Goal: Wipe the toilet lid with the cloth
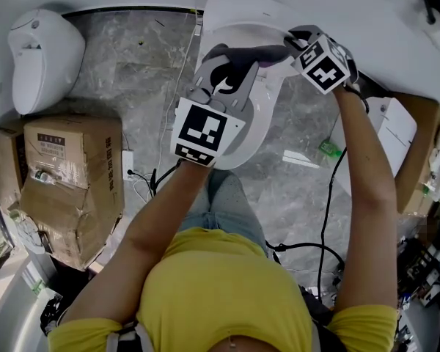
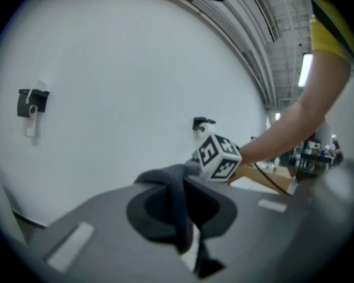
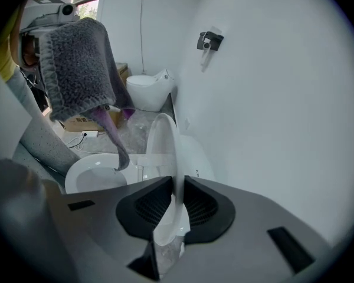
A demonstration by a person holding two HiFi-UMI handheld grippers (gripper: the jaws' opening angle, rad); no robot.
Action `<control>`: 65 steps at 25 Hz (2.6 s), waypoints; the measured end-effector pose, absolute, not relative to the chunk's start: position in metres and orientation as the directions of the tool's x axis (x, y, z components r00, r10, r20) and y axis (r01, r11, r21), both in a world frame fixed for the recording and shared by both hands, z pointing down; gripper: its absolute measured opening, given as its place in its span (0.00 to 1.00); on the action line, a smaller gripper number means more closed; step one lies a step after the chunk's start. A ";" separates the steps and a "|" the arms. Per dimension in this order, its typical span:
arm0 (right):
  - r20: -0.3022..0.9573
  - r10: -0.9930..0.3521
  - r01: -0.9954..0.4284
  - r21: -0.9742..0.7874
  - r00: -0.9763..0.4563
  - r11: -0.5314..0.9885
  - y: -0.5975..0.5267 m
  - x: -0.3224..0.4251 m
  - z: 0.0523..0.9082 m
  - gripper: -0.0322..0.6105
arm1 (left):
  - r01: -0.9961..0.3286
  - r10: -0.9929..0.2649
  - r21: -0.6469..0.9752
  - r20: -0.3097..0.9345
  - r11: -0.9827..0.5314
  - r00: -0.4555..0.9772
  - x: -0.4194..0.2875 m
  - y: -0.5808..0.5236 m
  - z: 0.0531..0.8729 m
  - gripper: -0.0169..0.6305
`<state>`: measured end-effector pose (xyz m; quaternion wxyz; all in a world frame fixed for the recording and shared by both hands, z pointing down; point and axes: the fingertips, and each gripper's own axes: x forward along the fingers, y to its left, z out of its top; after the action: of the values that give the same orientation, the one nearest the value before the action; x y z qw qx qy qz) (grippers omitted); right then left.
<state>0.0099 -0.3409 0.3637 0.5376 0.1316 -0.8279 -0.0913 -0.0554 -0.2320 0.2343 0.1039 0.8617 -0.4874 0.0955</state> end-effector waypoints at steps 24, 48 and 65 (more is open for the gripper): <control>0.839 -0.303 -0.010 0.335 -0.451 0.942 -0.156 0.018 0.372 0.12 | -0.910 -0.867 0.080 0.280 -0.408 0.413 -0.030 -0.053 0.236 0.05; 0.899 -0.282 0.120 0.337 -0.335 0.934 -0.002 0.023 0.456 0.22 | -0.847 -0.780 0.142 0.336 -0.512 0.528 -0.037 0.027 0.298 0.05; 0.922 -0.269 0.212 0.332 -0.278 0.919 0.076 0.026 0.533 0.30 | -0.862 -0.787 0.149 0.356 -0.485 0.504 -0.035 0.019 0.354 0.05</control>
<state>0.0258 0.0765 0.5335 0.6007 0.0187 -0.7738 -0.2001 -0.0354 0.0188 0.3541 0.1554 0.8533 -0.4829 0.1208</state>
